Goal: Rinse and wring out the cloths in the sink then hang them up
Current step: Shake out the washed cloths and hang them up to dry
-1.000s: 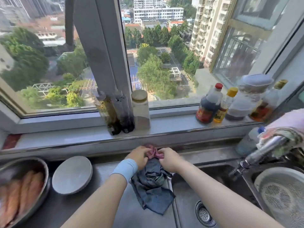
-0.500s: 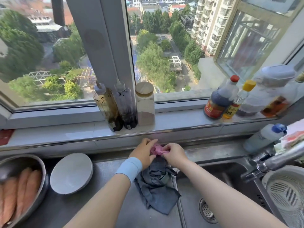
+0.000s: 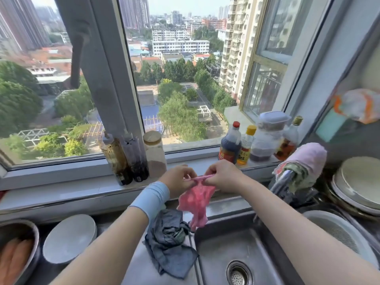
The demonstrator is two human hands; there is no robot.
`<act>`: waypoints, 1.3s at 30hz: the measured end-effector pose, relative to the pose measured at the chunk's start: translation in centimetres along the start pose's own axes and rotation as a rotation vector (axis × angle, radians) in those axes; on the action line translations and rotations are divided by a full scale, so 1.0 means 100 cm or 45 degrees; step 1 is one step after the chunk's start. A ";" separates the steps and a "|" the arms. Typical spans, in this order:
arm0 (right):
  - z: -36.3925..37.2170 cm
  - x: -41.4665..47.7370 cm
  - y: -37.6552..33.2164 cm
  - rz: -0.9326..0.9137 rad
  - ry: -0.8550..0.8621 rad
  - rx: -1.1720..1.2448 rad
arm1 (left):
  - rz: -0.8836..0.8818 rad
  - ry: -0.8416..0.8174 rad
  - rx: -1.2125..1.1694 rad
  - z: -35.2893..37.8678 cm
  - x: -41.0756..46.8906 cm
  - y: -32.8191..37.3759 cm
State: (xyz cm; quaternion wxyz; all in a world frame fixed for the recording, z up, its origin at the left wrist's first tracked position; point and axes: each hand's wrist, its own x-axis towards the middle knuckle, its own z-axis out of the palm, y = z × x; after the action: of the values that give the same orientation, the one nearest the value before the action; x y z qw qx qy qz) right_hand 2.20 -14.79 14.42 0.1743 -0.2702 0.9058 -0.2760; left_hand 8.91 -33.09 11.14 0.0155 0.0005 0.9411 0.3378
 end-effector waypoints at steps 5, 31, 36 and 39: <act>-0.045 -0.039 -0.001 -0.066 0.122 -0.087 | 0.060 -0.034 0.151 -0.011 -0.001 0.045; -0.160 -0.093 0.042 -0.011 0.205 1.117 | -0.097 -0.093 -1.325 -0.082 -0.010 0.126; -0.166 -0.091 0.048 0.038 0.114 1.507 | -0.293 0.200 -0.914 -0.089 -0.006 0.110; -0.160 -0.084 0.047 0.124 0.329 1.149 | -0.320 0.382 -0.541 -0.088 -0.001 0.106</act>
State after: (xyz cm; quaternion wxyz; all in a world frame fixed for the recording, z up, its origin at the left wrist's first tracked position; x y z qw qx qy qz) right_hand -0.41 -0.08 25.67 0.1729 -0.0881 0.7212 -0.6650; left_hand 8.65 -30.46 24.65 -0.0823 -0.1694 0.8336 0.5192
